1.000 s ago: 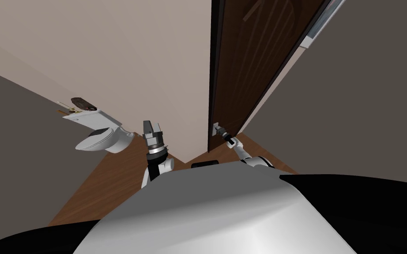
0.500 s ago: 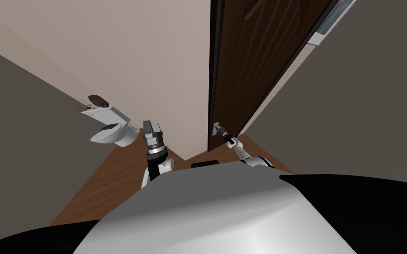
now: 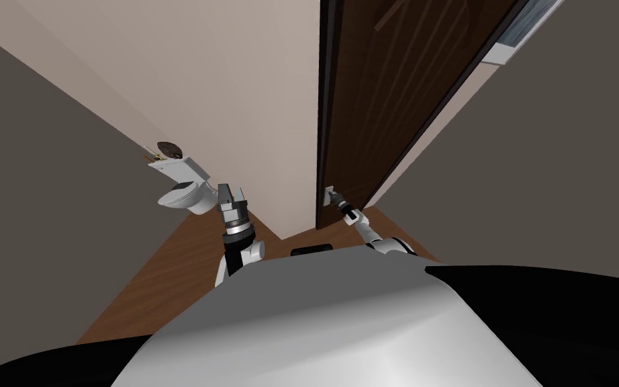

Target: Pull the door open

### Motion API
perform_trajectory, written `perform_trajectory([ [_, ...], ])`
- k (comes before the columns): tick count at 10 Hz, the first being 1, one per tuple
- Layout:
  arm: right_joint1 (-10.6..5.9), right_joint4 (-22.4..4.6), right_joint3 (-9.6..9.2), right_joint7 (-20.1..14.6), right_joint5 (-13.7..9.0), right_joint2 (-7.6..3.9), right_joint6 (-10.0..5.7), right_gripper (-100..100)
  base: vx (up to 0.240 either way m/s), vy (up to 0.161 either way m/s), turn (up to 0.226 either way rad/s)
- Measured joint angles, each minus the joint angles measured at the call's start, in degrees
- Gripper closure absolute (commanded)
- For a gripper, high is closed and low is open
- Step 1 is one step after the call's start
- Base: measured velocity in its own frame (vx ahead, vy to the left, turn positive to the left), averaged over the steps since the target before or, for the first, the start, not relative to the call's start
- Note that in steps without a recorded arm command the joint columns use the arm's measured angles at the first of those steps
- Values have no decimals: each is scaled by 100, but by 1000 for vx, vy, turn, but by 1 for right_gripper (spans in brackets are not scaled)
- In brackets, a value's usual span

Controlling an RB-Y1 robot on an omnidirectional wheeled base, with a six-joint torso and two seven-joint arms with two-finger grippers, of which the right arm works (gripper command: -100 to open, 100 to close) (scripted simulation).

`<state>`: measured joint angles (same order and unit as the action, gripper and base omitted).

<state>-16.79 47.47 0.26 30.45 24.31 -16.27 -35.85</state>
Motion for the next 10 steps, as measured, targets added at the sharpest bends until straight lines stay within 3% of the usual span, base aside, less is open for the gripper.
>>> perform_trajectory([
  [10,-46,-25,-98,-1397,-999,-16,120,100,-56,-52,99],
])
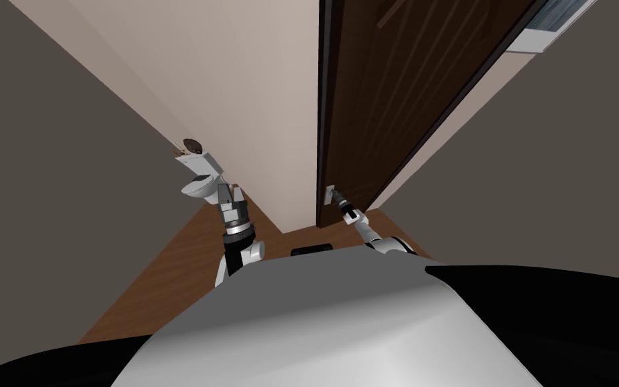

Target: Pull the door open

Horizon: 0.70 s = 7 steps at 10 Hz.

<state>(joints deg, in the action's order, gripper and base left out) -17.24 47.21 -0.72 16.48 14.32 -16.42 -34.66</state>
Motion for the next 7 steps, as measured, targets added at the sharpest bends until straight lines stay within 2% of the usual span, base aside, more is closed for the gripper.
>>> perform_trajectory([
  [1,-7,-10,-9,-149,-119,-4,0,100,-85,-63,171],
  [2,-24,-43,-15,-310,-286,-19,2,100,-59,-47,66],
  [6,-26,-57,-58,-828,-671,-12,53,100,-53,-44,94],
  [7,-8,-29,-69,-982,-842,-22,74,100,-54,-46,57],
])
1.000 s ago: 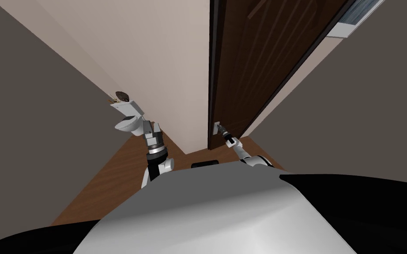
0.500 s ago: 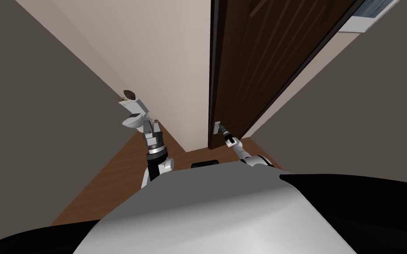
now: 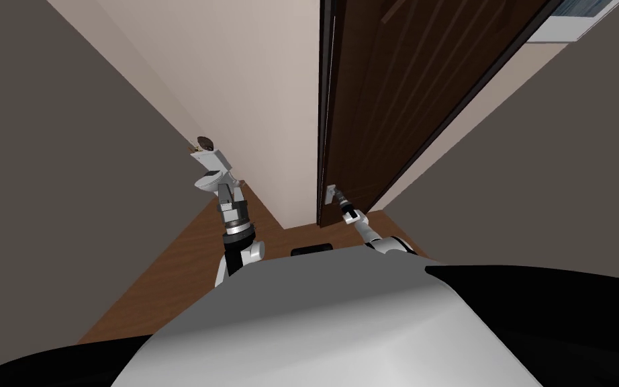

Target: Pull the door open

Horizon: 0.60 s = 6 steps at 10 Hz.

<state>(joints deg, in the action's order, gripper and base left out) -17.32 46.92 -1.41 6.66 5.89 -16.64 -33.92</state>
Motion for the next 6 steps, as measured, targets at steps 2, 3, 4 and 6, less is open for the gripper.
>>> perform_trajectory([
  [2,-1,21,-29,-266,-212,7,44,100,-52,-43,78],
  [3,-36,-41,-37,-376,-284,1,31,100,-57,-46,91],
  [4,-44,-59,-50,-519,-411,-5,34,100,-82,-58,161],
  [6,17,53,-82,-817,-672,-26,112,100,-60,-41,88],
])
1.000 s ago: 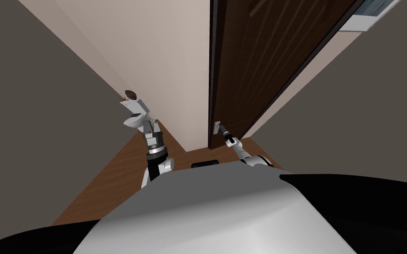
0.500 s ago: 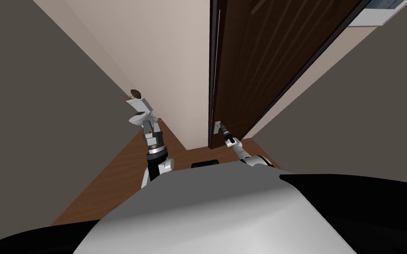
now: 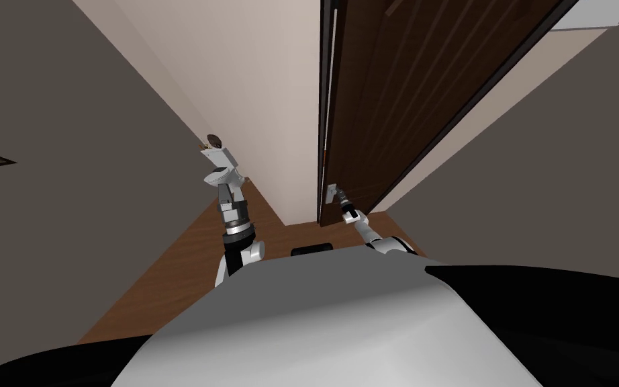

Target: Pull the door open

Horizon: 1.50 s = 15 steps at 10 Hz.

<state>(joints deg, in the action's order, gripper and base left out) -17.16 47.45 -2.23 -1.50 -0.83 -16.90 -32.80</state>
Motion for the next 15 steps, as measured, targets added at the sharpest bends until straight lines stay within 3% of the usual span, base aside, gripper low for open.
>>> perform_trajectory([
  [4,-66,-122,-59,-604,-537,-1,28,100,-63,-50,107],
  [5,-139,-255,-78,-775,-715,-2,-11,100,-54,-39,72],
  [7,-104,-201,-104,-1044,-941,3,35,100,-64,-45,118],
  [9,-23,-22,-113,-1307,-1212,17,178,100,-53,-46,89],
  [11,-176,-325,-160,-1579,-1416,18,49,100,-34,-16,30],
  [12,-71,-153,-156,-1619,-1441,17,111,100,-33,-20,68],
  [15,-68,-153,-188,-1996,-1810,19,158,100,-51,-44,117],
])
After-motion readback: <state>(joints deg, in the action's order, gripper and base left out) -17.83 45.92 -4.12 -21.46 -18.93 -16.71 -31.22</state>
